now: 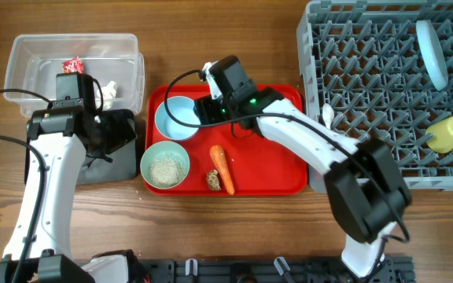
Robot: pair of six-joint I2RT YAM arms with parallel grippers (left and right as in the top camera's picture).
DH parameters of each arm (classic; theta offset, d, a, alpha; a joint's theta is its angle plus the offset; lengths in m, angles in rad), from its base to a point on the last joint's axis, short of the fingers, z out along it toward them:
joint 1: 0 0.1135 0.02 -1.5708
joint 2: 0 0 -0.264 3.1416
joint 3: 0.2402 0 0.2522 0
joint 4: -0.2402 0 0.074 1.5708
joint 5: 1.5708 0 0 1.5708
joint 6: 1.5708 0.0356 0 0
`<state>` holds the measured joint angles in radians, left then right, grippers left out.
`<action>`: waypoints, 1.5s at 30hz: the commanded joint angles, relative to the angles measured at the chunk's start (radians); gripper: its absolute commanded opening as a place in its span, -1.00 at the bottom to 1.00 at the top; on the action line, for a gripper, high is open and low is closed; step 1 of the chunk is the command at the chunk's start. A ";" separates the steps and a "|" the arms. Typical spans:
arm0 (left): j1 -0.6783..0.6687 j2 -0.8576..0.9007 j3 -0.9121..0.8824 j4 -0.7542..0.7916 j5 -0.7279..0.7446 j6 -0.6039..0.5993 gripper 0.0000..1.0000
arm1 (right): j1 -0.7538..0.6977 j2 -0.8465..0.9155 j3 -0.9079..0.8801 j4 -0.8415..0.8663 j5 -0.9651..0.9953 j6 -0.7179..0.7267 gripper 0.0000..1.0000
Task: Sort waste into correct bins and load items into the dishwasher rack
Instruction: 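Move the right gripper to the light-blue bowl and grasp its rim, then carry the light-blue bowl right and set it in the dish rack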
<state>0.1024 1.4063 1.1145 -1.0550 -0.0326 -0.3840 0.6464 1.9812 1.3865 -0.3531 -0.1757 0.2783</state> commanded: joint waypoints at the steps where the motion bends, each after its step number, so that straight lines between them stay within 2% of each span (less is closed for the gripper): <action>1: 0.005 0.002 0.002 -0.001 -0.010 -0.017 0.88 | 0.005 0.072 0.022 0.023 0.010 0.072 0.22; 5: 0.005 0.002 0.002 -0.001 -0.010 -0.017 0.88 | 0.006 0.102 0.022 0.051 -0.008 0.079 0.15; 13: 0.005 0.002 0.002 -0.001 -0.010 -0.017 0.89 | 0.002 0.104 0.022 0.033 0.069 0.118 -0.48; 20: 0.005 0.002 0.002 -0.001 -0.010 -0.017 0.89 | -0.006 0.104 0.022 -0.050 0.177 0.115 -0.59; 27: 0.005 0.002 0.002 -0.001 -0.010 -0.017 0.89 | -0.050 0.095 0.022 -0.104 0.201 0.117 -0.91; 33: 0.005 0.002 0.002 0.000 -0.010 -0.017 0.89 | -0.114 0.011 0.022 -0.131 0.201 0.105 -0.91; 41: 0.005 0.002 0.002 0.001 -0.010 -0.017 0.89 | -0.233 -0.195 0.022 -0.217 0.208 0.002 -0.92; 45: 0.005 0.002 0.002 0.004 -0.010 -0.018 0.88 | -0.315 -0.328 0.022 -0.272 0.325 -0.035 -0.92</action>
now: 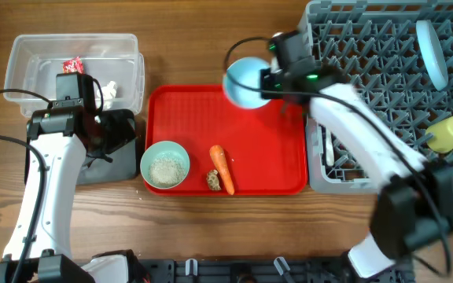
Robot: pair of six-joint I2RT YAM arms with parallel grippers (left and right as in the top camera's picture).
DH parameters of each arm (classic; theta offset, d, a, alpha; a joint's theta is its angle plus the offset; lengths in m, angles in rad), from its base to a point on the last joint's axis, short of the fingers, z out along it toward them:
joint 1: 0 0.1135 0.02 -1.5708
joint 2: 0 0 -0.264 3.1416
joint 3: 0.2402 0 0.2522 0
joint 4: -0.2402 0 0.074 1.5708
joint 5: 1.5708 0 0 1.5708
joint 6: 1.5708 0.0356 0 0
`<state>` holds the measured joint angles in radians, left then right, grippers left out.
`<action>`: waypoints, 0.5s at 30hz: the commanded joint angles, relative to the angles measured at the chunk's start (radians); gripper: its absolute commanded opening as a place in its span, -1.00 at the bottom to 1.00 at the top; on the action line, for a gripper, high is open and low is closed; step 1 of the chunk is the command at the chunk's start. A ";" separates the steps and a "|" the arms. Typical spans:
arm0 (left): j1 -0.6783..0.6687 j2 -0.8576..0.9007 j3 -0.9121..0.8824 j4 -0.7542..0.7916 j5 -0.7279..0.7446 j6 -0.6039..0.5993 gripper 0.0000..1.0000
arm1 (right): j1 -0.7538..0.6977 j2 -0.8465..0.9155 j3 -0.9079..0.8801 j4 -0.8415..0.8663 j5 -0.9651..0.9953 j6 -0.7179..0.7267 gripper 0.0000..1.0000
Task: Sort waste into correct bins and load items into the dishwasher rack
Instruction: 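Carry the light-blue bowl right and set it in the dish rack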
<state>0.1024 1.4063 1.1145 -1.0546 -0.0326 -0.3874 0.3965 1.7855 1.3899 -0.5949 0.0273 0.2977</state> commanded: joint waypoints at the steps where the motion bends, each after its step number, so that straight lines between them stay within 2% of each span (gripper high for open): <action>1: 0.005 0.002 0.002 0.003 -0.010 -0.014 0.89 | -0.098 -0.170 0.018 -0.042 0.197 -0.069 -0.91; 9: 0.005 0.002 0.002 0.005 -0.010 -0.014 0.89 | -0.251 -0.220 0.017 -0.049 0.714 -0.222 -0.91; 11: 0.005 0.002 0.002 0.010 -0.010 -0.014 0.89 | -0.284 -0.212 0.015 -0.031 0.802 -0.264 -0.91; 15: 0.005 0.002 0.002 0.015 -0.010 -0.014 0.89 | -0.341 -0.187 0.010 0.006 0.841 -0.326 -0.91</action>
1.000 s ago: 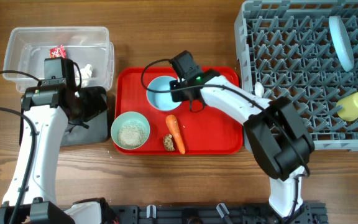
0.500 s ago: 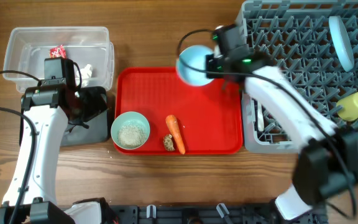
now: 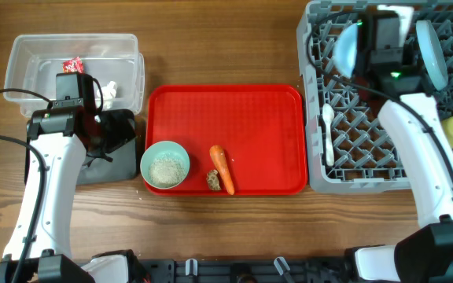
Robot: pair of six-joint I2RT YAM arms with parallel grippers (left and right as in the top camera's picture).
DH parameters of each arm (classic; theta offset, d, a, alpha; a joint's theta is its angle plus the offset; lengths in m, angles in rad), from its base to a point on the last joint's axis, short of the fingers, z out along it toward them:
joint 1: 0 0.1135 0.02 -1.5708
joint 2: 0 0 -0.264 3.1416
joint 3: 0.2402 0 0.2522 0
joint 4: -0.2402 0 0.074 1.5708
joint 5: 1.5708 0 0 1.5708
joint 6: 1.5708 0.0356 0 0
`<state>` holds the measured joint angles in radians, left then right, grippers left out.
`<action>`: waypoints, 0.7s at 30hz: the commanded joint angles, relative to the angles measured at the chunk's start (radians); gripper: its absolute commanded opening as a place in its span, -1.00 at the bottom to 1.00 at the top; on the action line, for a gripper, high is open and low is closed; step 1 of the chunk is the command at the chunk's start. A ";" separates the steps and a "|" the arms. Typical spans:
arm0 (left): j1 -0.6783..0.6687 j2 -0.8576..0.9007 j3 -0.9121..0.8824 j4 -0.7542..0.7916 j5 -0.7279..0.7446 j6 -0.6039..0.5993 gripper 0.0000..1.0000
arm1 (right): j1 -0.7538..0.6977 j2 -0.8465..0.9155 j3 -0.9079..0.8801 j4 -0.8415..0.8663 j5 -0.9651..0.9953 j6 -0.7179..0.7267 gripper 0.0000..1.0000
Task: Sort waste into correct bins and load items into the dishwasher rack
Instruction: 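Carry the light-blue bowl right and set it in the dish rack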
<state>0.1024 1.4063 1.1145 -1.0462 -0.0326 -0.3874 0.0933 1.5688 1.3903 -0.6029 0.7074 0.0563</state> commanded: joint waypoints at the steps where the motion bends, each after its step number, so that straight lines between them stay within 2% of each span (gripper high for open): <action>1: 0.005 0.002 0.002 0.006 -0.010 -0.014 0.89 | -0.049 0.041 0.010 0.015 0.172 -0.086 -0.91; 10: 0.005 0.002 0.002 0.006 -0.010 -0.014 0.89 | -0.125 0.184 0.010 0.091 0.407 -0.126 -0.91; 14: 0.005 0.002 0.002 0.006 -0.010 -0.014 0.89 | -0.134 0.241 0.010 0.141 0.460 -0.208 -0.91; 21: 0.005 0.002 0.002 0.006 -0.010 -0.014 0.90 | -0.147 0.291 0.008 0.144 0.471 -0.241 -0.91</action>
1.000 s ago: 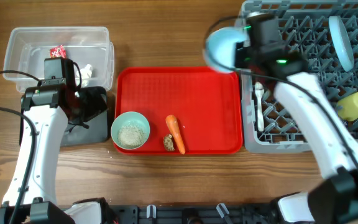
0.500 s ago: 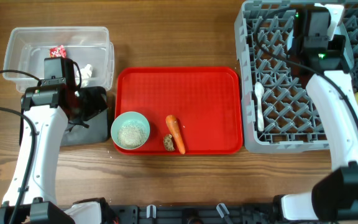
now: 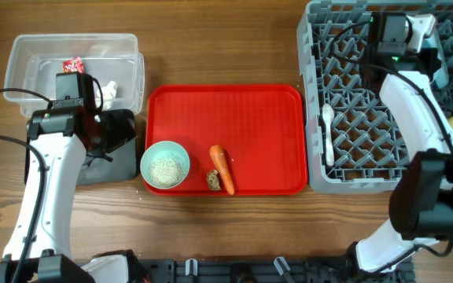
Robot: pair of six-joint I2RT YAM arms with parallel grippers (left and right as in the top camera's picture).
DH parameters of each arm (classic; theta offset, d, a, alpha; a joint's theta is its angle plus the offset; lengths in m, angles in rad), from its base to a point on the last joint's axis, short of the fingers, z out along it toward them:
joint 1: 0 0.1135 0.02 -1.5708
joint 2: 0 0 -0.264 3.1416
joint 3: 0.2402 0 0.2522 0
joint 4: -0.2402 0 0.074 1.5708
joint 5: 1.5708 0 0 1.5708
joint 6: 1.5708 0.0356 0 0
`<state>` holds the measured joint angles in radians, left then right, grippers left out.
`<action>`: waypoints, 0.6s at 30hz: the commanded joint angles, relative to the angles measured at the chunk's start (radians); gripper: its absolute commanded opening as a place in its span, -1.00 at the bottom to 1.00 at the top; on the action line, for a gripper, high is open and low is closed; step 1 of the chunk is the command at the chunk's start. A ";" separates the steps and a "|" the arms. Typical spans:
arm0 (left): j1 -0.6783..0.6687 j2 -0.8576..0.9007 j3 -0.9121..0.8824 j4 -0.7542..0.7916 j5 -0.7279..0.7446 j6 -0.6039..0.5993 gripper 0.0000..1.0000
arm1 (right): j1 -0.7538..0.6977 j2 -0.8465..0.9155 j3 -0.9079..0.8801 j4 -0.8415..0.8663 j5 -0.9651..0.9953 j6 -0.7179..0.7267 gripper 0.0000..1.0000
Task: Sort waste into correct bins and load items into the dishwasher rack
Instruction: 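Carry the light-blue bowl right and set it in the dish rack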
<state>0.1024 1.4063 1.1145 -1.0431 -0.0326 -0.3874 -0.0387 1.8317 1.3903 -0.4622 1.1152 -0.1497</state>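
Note:
On the red tray (image 3: 250, 118) stand a teal bowl of grains (image 3: 164, 164), a carrot (image 3: 222, 168) and a small brown scrap (image 3: 213, 181). The grey dishwasher rack (image 3: 352, 177) at the right holds a white spoon (image 3: 329, 135) and a yellow cup. My right gripper (image 3: 406, 35) is over the rack's far rows, its fingers hidden under the wrist. A pale rim (image 3: 426, 25) shows beside it; the light blue bowl cannot be made out. My left gripper (image 3: 107, 130) hangs over the dark bin (image 3: 120, 161).
A clear plastic bin (image 3: 22, 59) at the far left holds a red wrapper (image 3: 73, 64) and a white tissue (image 3: 111, 91). Cables trail from both arms. Wooden table surrounds the tray.
My right gripper has moved right along the rack's far rows. The light blue bowl, then held on edge at the rack's far left, no longer shows. The left arm has not moved.
My right gripper was at the light blue bowl on the tray's far left. Then it held the bowl in the air near the tray's far right corner, then on edge over the rack. Now the wrist is deeper over the rack and the bowl is hidden.

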 commanded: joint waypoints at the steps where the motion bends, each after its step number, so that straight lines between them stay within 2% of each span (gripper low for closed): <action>1: 0.005 0.002 0.002 0.003 -0.010 -0.014 0.90 | -0.019 0.029 0.008 0.004 0.064 -0.035 -0.90; 9: 0.005 0.002 0.002 0.003 -0.010 -0.014 0.90 | -0.119 0.029 0.008 0.042 0.064 -0.086 -0.85; 18: 0.005 0.002 0.002 0.003 -0.010 -0.014 0.90 | -0.122 0.038 0.008 0.045 0.035 -0.085 -0.82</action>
<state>0.1024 1.4063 1.1145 -1.0431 -0.0326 -0.3874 -0.1677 1.8431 1.3903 -0.4236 1.1458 -0.2306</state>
